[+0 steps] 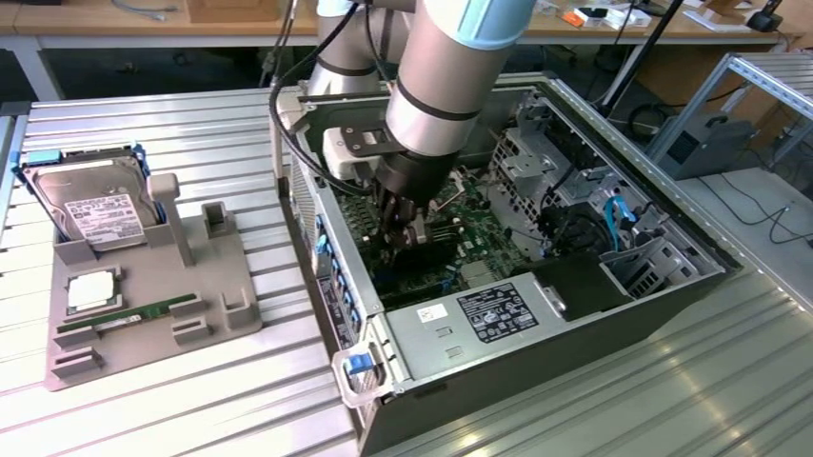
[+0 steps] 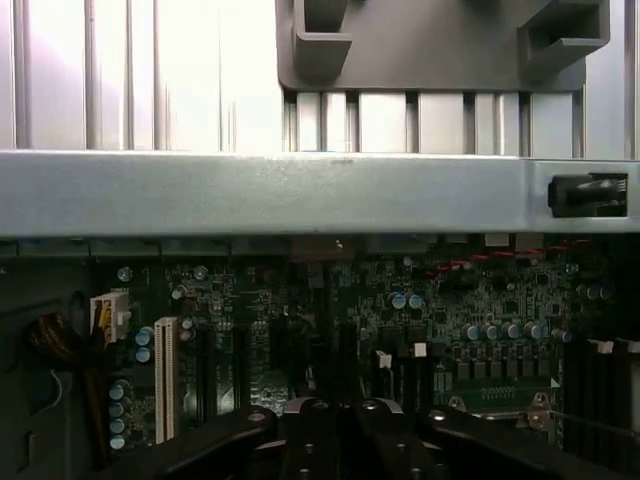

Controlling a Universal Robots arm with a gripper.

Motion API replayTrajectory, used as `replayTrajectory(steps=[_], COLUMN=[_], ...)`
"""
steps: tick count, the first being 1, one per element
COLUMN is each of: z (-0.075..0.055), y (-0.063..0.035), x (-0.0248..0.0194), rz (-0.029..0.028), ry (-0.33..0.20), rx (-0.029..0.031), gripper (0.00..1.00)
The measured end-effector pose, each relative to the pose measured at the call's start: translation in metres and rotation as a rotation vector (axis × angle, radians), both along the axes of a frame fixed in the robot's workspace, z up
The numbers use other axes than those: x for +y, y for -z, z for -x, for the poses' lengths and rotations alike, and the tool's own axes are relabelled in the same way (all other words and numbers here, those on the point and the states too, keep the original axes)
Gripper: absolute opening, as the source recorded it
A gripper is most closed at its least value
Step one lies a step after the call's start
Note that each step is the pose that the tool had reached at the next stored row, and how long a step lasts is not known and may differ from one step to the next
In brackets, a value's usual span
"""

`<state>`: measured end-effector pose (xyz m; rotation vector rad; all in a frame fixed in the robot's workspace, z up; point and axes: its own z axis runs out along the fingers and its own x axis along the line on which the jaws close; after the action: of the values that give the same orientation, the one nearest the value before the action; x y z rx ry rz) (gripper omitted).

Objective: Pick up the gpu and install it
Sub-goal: 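Press down on the gpu until it lock into place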

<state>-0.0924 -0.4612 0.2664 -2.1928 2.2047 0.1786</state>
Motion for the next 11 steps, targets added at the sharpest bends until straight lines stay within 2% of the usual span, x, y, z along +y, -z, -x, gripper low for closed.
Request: replayTrajectory(steps=[2, 3, 5, 6, 8, 9, 11], z=[0.0082, 0.0095, 0.0095, 0.0092, 0.0087, 0.0082, 0.0076], y=[0.0003, -0.0009, 0.0007, 0.0008, -0.0005, -0.0006, -0.0036], x=[-0.0008, -0.0011, -0.0010, -0.0008, -0.0030, -0.0023, -0.0025], rz=[0.0013, 0.0037, 0.0018, 0.0013, 0.0014, -0.0042, -0.0112], ry=[-0.007, -0.007, -0.003, 0.001, 0.001, 0.001, 0.001], rx=[-0.0034, -0.0024, -0.0026, -0.0015, 0.0034, 0.0018, 0.0001], gripper=[0.11, 0.11, 0.11, 0.11, 0.11, 0.11, 0.11])
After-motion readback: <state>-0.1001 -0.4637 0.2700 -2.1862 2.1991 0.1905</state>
